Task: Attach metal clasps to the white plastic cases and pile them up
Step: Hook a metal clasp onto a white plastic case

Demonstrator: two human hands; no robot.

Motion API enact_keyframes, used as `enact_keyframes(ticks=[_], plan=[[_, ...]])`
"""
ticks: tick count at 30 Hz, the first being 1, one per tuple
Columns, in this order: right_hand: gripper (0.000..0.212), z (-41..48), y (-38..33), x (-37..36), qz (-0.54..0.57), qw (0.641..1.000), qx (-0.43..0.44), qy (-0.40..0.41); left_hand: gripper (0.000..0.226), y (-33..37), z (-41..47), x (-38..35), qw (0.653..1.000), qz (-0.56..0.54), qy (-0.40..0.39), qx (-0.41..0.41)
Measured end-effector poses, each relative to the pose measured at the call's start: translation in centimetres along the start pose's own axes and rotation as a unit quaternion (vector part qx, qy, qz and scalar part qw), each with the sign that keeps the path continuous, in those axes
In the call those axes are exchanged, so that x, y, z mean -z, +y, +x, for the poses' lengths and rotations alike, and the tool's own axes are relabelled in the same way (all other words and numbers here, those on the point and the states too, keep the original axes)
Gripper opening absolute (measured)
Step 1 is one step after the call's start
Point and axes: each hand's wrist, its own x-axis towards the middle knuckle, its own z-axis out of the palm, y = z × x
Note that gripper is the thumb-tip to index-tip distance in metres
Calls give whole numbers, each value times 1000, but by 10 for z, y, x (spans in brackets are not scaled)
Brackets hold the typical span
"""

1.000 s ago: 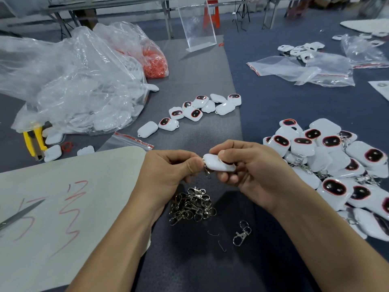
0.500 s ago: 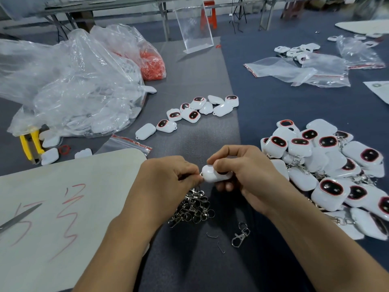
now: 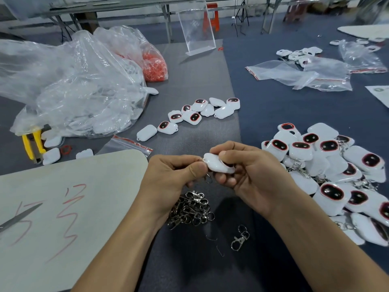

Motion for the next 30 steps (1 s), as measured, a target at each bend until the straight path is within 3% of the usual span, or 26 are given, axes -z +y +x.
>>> enact_keyframes(ticks=[4, 7, 10, 12, 13, 15, 17, 18, 21, 24, 28, 30], plan=[[28, 0, 4, 2, -82, 995, 47, 30, 11, 1, 1, 9, 976, 199, -3, -93], [22, 1, 10, 0, -173, 978, 100, 65, 7, -4, -3, 11, 912, 382, -9, -148], [15, 1, 20, -4, -305, 931, 175, 96, 19, -5, -4, 7, 820, 537, 4, -196], [17, 0, 23, -7, -354, 907, 201, 112, 18, -5, -3, 7, 796, 570, 20, -200], [18, 0, 23, -7, -343, 911, 200, 114, 16, -6, -3, 8, 806, 559, 29, -193], [23, 1, 18, -8, -241, 951, 161, 112, 13, -7, -4, 7, 875, 458, 52, -151], [30, 2, 12, -7, -95, 987, 85, 97, 10, -5, -1, 5, 961, 261, 52, -80], [32, 3, 10, -6, -41, 994, 55, 84, 16, -4, 0, 4, 983, 172, 45, -41], [32, 6, 8, -3, 6, 998, 28, 50, 12, -3, 2, 1, 998, 58, 34, 21], [17, 7, 7, -2, -1, 1000, 23, 21, 6, -5, 1, -2, 999, -19, 27, 37], [17, 8, 8, 0, 14, 1000, 12, -11, 19, -2, 0, -5, 998, -54, -6, 38], [17, 6, 7, 0, 10, 1000, 13, -17, 14, -1, 0, -4, 998, -50, -11, 35]])
